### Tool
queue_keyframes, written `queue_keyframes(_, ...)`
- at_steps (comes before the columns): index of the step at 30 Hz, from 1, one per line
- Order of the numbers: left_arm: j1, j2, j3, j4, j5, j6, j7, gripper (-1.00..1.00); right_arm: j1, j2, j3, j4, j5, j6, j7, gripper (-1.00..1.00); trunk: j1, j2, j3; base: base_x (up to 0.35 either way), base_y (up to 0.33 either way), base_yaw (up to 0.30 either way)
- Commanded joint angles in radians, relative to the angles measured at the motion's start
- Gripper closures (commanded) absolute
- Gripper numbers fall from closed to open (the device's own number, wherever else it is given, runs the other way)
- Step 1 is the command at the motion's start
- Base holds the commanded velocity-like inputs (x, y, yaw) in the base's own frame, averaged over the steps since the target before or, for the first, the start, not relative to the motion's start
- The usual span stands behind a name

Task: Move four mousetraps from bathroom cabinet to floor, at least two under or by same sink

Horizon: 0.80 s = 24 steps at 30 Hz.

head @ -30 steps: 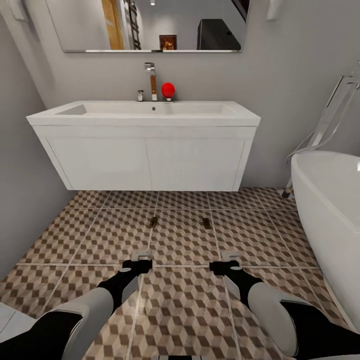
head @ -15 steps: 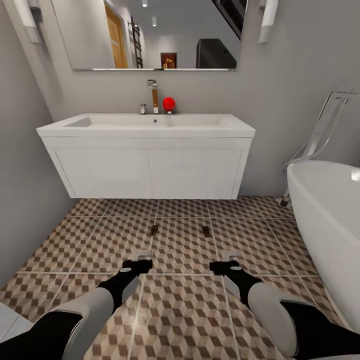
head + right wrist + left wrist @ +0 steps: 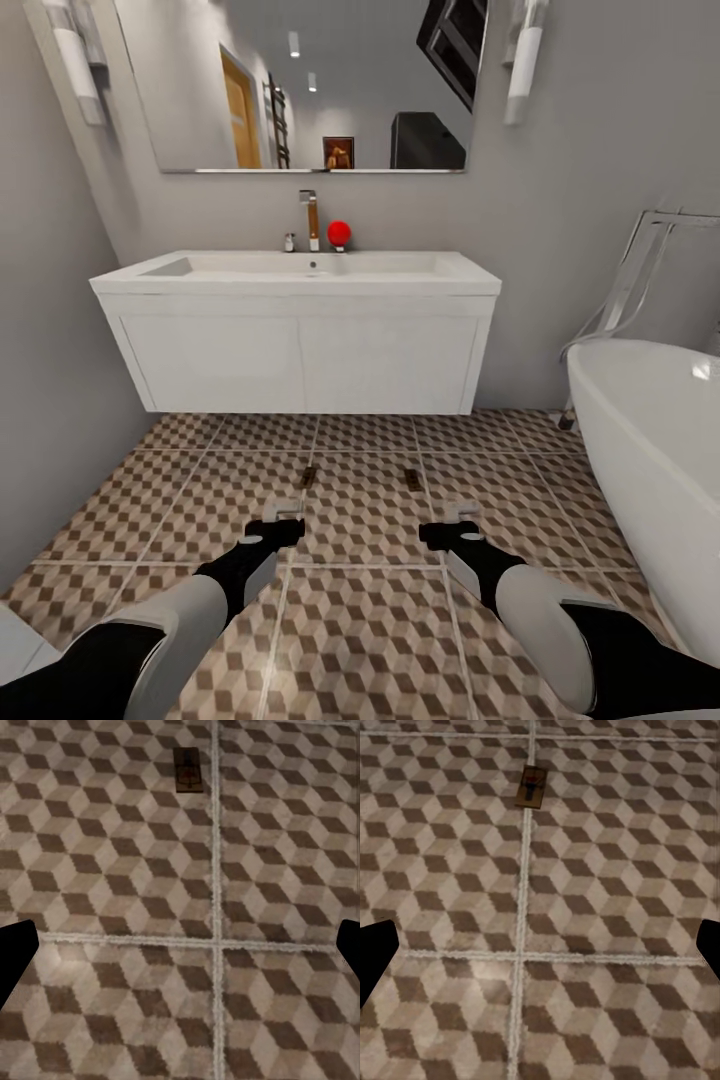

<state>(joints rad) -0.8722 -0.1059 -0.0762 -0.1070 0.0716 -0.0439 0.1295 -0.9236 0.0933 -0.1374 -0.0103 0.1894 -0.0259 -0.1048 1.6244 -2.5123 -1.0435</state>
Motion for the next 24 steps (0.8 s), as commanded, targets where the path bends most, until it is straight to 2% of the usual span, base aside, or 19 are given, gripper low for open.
queue_keyframes(1, -0.001, 0.0, -0.008, 0.001, 0.008, -0.004, 0.004, -1.0, 0.0, 0.0, -0.009, 0.001, 0.01, -0.004, -0.003, -1.0, -0.001, 0.0, 0.003, 0.0, 0.0, 0.0)
queue_keyframes(24, -0.001, 0.0, -0.008, 0.001, 0.009, -0.004, 0.005, -1.0, -0.001, 0.0, -0.009, 0.003, 0.01, -0.011, -0.005, -1.0, -0.011, 0.005, 0.092, 0.0, 0.0, 0.0)
